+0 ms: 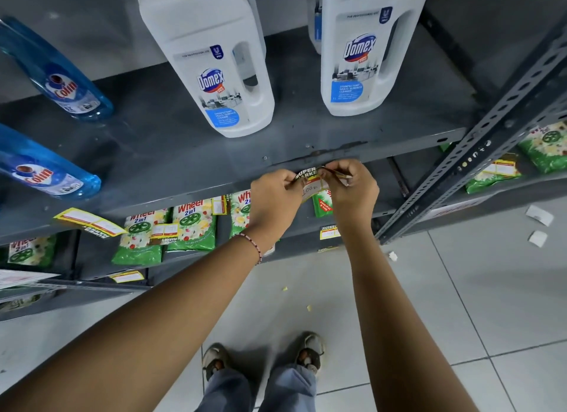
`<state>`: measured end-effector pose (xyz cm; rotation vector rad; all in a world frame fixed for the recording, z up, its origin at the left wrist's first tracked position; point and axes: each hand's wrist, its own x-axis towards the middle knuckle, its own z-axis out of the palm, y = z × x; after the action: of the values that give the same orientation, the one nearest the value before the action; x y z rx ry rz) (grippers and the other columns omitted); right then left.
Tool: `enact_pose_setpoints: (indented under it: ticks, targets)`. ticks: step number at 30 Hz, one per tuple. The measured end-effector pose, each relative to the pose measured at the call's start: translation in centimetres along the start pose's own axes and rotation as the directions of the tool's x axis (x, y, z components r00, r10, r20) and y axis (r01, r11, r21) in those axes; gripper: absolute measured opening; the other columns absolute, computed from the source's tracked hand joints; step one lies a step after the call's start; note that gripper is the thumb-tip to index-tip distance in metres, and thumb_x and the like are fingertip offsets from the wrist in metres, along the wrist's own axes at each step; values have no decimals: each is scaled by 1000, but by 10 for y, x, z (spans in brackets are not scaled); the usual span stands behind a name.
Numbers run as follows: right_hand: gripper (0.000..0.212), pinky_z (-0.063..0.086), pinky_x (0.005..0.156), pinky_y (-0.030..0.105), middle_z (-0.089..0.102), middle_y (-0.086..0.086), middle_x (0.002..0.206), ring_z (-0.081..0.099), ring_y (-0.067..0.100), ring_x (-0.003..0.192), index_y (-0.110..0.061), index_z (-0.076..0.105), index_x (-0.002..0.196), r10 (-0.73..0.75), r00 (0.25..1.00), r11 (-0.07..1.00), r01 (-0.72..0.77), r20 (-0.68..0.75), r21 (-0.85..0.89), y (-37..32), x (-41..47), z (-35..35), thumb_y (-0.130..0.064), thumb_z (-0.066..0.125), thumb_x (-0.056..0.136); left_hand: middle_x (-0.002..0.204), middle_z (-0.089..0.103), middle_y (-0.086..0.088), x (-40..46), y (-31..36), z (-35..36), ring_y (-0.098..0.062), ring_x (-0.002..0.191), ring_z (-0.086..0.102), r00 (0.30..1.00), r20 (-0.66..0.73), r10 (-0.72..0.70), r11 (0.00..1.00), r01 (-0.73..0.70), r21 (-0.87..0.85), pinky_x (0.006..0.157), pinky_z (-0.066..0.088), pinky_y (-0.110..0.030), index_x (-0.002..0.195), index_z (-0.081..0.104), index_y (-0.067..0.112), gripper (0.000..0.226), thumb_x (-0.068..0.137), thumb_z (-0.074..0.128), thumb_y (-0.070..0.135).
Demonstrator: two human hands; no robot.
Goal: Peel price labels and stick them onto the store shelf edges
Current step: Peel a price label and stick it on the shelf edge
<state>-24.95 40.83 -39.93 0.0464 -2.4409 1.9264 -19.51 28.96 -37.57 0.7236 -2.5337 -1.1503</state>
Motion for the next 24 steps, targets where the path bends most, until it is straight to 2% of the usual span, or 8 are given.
enact_pose_setpoints:
  ticks: [3,7,12,14,18,20,22,24]
  targets:
    - [22,54,75,33,70,-4,86,65,15,84,-22,68,81,12,995,999,-16,-100,-41,0,1,0,-32,83,70,69,75,-4,5,-6,1,-15,59,71,999,21,-28,1000,27,5,49,59,-39,70,70,8,25,83,65,29]
    - [30,58,75,44,70,-7,88,68,18,86,-36,63,79,81,972,994,-95,-221,-55,2,9,-12,-51,81,60,62,72,-13,7,-11,-1,-26,51,70,976,128,-178,978,190,-89,49,60,-49,68,70,3,38,86,61,35]
    - [12,56,76,24,63,-4,93,65,13,80,-19,68,82,67,933,987,-114,-354,-113,-20,-7,-10,-9,73,81,77,73,-18,-3,-29,-17,-26,53,69,834,296,-465,754,549,-362,50,60,-35,82,68,-2,29,93,59,24]
    - [14,57,80,29,65,0,96,63,9,80,-20,67,85,98,916,989,-133,-389,-65,-25,-20,-7,-6,70,83,83,74,-18,-8,-46,-34,-29,62,71,784,329,-527,629,620,-470,57,63,-38,89,68,-2,23,92,61,19]
    - [14,58,82,40,71,0,93,67,15,84,-26,65,88,75,962,996,-86,-263,-30,-42,-56,19,-14,68,85,91,72,-16,-25,-87,-91,-32,81,70,686,405,-604,262,651,-712,71,62,-38,95,63,0,11,95,55,6]
    - [12,56,79,30,70,-3,89,66,8,79,-24,67,90,29,990,999,-34,-136,-37,-59,-77,44,-12,67,87,89,73,-14,-32,-116,-127,-29,84,68,667,398,-629,122,591,-798,80,58,-38,100,62,-1,11,95,53,3]
    - [12,51,76,17,70,-5,88,66,-1,76,-19,70,94,-27,999,999,28,30,-36,-80,-97,74,-9,67,88,94,71,-14,-36,-148,-160,-24,85,67,667,353,-656,58,511,-858,93,54,-38,100,61,1,9,94,55,1]
    - [12,52,77,16,73,-3,89,67,-1,77,-15,73,97,-96,971,992,111,218,-57,-98,-114,110,-8,68,88,114,64,-16,-39,-177,-189,-23,94,65,650,301,-698,19,437,-899,100,48,-37,98,61,3,7,94,56,2]
